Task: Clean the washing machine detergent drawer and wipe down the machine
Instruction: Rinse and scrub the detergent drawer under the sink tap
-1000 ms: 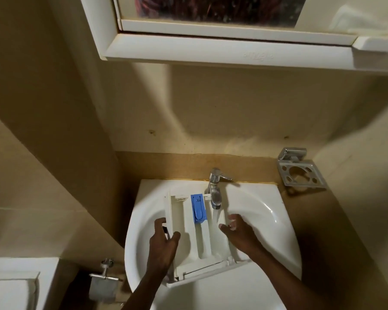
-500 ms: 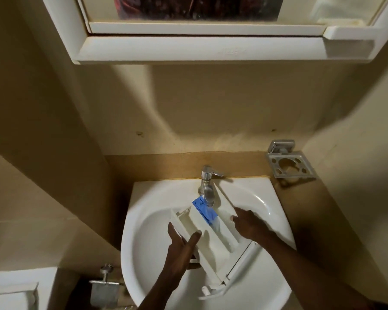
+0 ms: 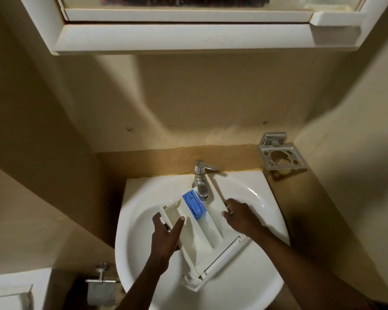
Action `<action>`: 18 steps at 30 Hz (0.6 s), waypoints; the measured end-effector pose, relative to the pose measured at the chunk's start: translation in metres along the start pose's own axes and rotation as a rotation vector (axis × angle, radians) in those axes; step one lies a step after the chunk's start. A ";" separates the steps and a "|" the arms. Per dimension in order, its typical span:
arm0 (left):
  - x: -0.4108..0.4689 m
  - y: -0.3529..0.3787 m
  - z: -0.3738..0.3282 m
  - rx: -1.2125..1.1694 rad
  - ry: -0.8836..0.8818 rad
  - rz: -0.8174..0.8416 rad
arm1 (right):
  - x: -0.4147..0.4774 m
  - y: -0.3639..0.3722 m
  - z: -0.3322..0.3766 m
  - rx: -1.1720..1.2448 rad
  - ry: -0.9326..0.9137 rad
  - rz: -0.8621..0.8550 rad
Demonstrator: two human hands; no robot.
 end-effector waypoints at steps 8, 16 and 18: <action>0.004 -0.007 -0.003 0.068 0.037 -0.040 | -0.059 -0.013 0.030 0.433 -0.175 -0.006; 0.004 -0.008 -0.016 0.256 0.051 -0.162 | -0.059 0.049 0.055 0.026 -0.009 0.329; -0.003 -0.008 -0.021 0.328 0.045 -0.245 | -0.054 0.043 0.057 0.003 0.013 0.335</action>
Point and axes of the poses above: each hand's wrist, its own x-axis towards the middle knuckle, its own y-axis out of the palm, z = x × y, the point moved 10 cm from there along x, towards the middle knuckle, and after that the axes turned 15 degrees about y, right-handed, at the moved point
